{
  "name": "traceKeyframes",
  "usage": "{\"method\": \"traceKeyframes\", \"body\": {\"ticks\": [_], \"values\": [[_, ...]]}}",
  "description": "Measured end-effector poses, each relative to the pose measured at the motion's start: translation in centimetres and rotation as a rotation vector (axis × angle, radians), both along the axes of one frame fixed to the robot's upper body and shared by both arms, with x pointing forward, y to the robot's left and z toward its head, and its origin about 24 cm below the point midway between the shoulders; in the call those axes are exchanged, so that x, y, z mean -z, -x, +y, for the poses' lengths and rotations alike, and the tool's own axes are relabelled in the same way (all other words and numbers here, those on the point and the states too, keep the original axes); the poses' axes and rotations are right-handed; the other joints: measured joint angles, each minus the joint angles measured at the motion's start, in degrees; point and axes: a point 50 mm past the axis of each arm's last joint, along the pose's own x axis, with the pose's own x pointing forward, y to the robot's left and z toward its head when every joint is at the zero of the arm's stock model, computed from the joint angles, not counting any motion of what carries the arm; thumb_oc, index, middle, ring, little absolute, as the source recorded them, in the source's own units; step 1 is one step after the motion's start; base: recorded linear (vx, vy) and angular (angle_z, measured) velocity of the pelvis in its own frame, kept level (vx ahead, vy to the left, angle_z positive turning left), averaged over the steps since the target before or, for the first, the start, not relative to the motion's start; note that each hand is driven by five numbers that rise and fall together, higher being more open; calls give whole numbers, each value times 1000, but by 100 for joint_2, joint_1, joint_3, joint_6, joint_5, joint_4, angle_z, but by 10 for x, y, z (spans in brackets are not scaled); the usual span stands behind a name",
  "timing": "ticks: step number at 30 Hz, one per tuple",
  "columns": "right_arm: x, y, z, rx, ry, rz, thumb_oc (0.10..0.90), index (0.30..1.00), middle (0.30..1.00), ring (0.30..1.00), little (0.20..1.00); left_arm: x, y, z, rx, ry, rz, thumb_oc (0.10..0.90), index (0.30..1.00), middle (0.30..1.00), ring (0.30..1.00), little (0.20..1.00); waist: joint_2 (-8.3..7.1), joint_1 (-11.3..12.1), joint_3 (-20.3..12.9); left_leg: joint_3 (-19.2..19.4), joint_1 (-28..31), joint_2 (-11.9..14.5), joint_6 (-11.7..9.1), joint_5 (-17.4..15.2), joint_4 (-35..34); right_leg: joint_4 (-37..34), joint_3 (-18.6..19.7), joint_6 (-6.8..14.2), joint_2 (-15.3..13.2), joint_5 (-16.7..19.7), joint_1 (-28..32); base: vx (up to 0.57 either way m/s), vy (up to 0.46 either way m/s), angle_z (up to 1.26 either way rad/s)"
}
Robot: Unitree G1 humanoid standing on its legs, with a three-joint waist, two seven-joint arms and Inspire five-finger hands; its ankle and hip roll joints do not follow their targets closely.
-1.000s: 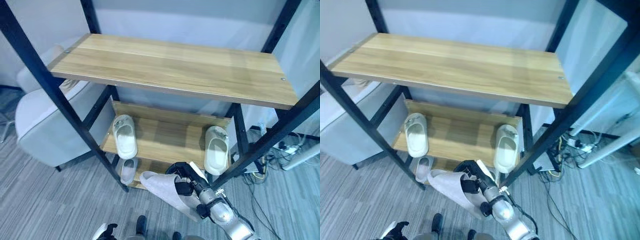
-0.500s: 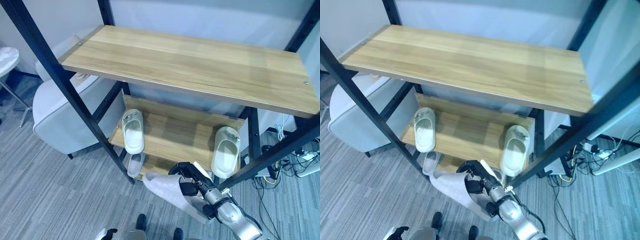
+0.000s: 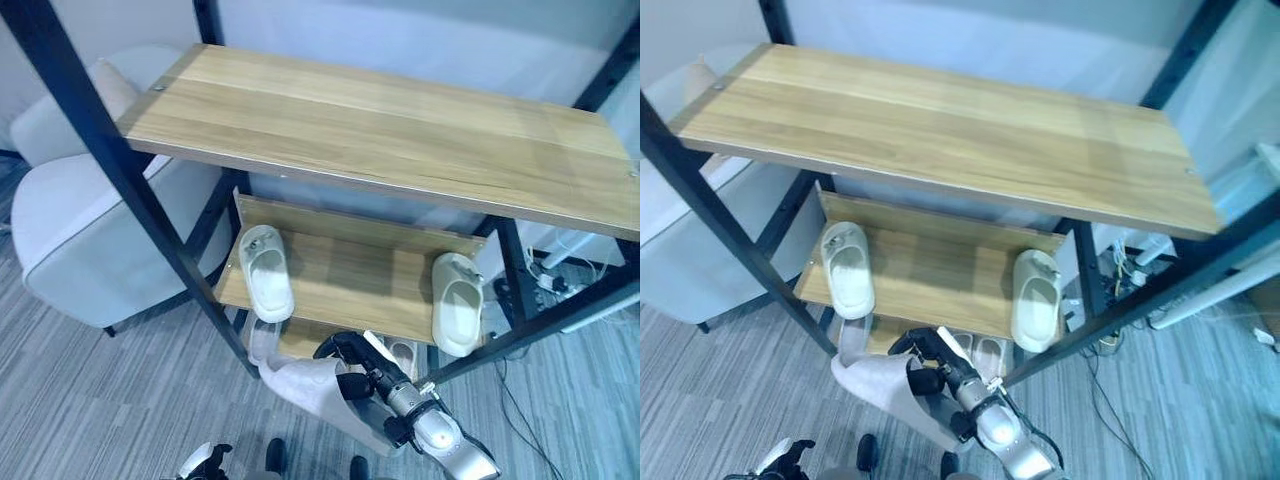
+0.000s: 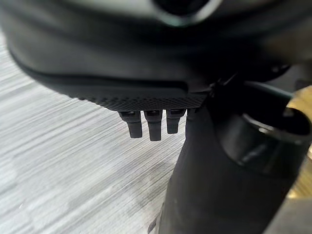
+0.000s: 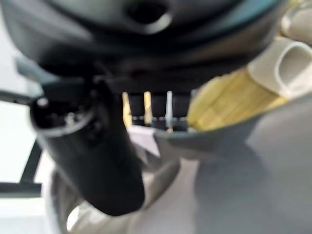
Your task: Arrange the slippers neatly on the shoe rack.
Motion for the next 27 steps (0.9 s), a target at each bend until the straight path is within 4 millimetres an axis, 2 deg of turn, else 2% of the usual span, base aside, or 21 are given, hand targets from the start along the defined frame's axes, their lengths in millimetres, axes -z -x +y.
{"method": "traceKeyframes", "body": {"ticks": [2,3,4,6,7,8,9,10,13,17,21,24,27], "values": [[2,2,-2,3,9,11,400,300,300,300,300,0,1,0,11,-5,6,800,900,900,900,900,4,-92,-32,15,37,4,2,0,-47,-11,14,1,-4,1,12,58,15,-6],[16,12,-12,16,63,64,400,300,300,300,300,4,14,-6,9,12,34,800,900,900,900,900,129,-92,-429,20,95,12,6,4,-113,-307,-13,-15,6,110,184,0,0,0],[16,12,-12,16,63,64,400,300,300,300,300,4,14,-6,9,12,34,800,900,900,900,900,129,-92,-429,21,95,12,6,4,-114,-308,-12,-15,6,110,184,-24,4,3],[34,18,-28,220,-130,182,400,300,300,300,300,5,16,-4,-81,34,30,800,900,900,900,900,191,-146,-406,-39,76,50,-31,26,-112,-335,-319,-10,-16,104,255,-18,15,23],[40,20,-36,283,-145,212,400,300,300,300,300,5,16,-4,-83,35,29,800,900,900,900,900,189,-162,-414,-76,68,52,-47,37,-112,-352,-387,-13,-22,107,299,2,15,31],[51,26,-52,371,-127,256,400,300,300,300,300,5,17,-6,-87,41,29,800,900,900,900,900,202,-182,-417,-110,54,60,-57,41,-113,-390,-455,-18,-15,110,322,17,19,20],[55,28,-60,400,-106,274,400,300,300,300,300,6,17,-8,-88,46,30,800,900,900,900,900,239,-188,-397,-119,54,68,-64,46,-115,-405,-488,-32,-10,122,337,58,64,13],[62,36,-80,448,-38,311,400,300,300,300,300,6,17,-10,-86,52,32,800,900,900,900,900,345,-251,-356,-137,63,90,-95,67,-160,-435,-528,-41,6,141,344,55,59,5],[67,51,-103,457,61,351,400,300,300,300,300,7,18,-13,-74,57,38,800,900,900,900,900,478,-381,-339,-156,85,120,-102,73,-161,-609,-558,-61,43,229,461,69,73,2],[68,53,-100,385,121,354,400,300,300,300,300,7,17,-11,-29,44,46,800,900,900,900,900,471,-425,-317,-125,149,212,-131,69,-159,-610,-539,-74,124,235,501,55,91,-5],[70,51,-84,337,86,362,400,300,300,300,300,6,15,-10,-33,48,45,800,900,900,900,900,452,-373,-306,-105,154,233,-137,69,-158,-609,-524,-87,144,243,487,20,85,-2],[67,40,-70,282,76,347,400,300,300,300,300,4,9,-8,-30,44,29,800,900,900,900,900,416,-354,-224,-86,9,241,-144,62,-68,-490,-502,-86,147,231,299,-67,46,-3],[56,13,-55,251,43,282,400,300,300,300,300,-6,-24,-6,-18,51,-68,800,900,900,900,900,389,-235,158,-99,-606,270,-163,39,394,54,-510,-107,148,125,-330,-178,47,2]]}}
